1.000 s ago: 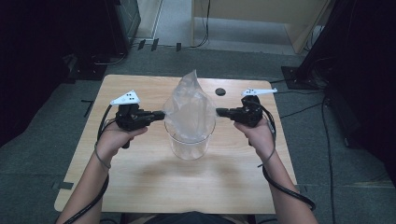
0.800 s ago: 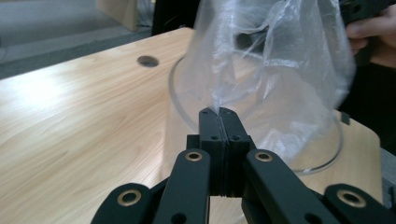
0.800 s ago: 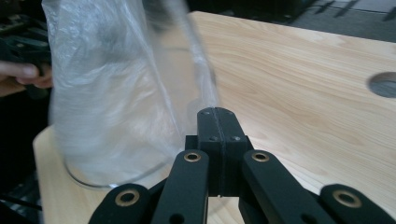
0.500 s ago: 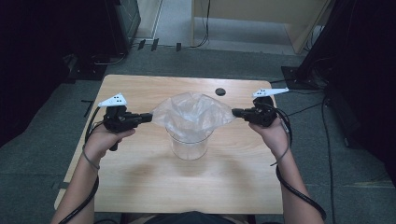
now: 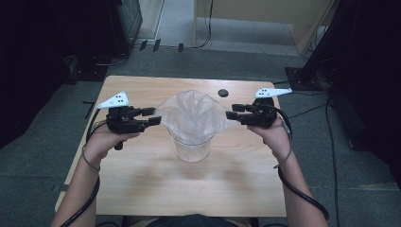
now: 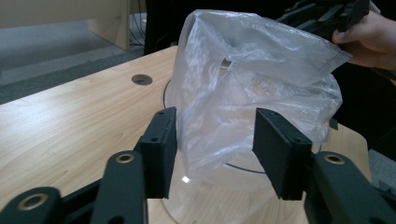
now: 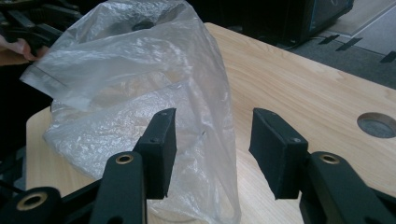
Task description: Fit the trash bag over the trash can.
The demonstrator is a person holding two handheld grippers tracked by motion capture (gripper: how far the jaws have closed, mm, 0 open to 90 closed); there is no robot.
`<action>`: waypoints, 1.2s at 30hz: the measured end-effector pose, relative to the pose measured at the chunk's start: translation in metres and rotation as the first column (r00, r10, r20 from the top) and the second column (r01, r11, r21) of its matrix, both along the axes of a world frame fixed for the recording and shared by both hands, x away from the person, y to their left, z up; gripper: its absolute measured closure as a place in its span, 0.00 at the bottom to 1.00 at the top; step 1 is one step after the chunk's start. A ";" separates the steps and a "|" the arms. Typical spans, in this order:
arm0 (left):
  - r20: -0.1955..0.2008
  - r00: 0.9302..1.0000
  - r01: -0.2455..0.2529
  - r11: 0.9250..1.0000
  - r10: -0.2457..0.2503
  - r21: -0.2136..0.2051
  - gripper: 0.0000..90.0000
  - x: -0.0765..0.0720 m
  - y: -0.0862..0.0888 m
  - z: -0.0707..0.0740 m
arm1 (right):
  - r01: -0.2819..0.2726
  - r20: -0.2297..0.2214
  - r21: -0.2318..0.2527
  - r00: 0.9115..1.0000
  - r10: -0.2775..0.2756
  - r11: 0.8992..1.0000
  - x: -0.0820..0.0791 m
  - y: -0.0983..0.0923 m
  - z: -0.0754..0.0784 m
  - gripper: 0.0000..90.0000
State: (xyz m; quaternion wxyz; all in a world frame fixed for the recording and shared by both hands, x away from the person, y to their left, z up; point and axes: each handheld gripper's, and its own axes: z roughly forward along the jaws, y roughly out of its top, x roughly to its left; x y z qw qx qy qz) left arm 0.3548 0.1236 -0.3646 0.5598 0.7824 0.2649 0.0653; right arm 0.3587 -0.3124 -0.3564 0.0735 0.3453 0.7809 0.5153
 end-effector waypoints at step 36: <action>0.086 0.994 -0.076 0.997 0.074 0.027 0.92 0.053 -0.034 0.001 | -0.039 0.026 -0.002 0.999 0.039 0.999 0.041 0.045 0.007 0.96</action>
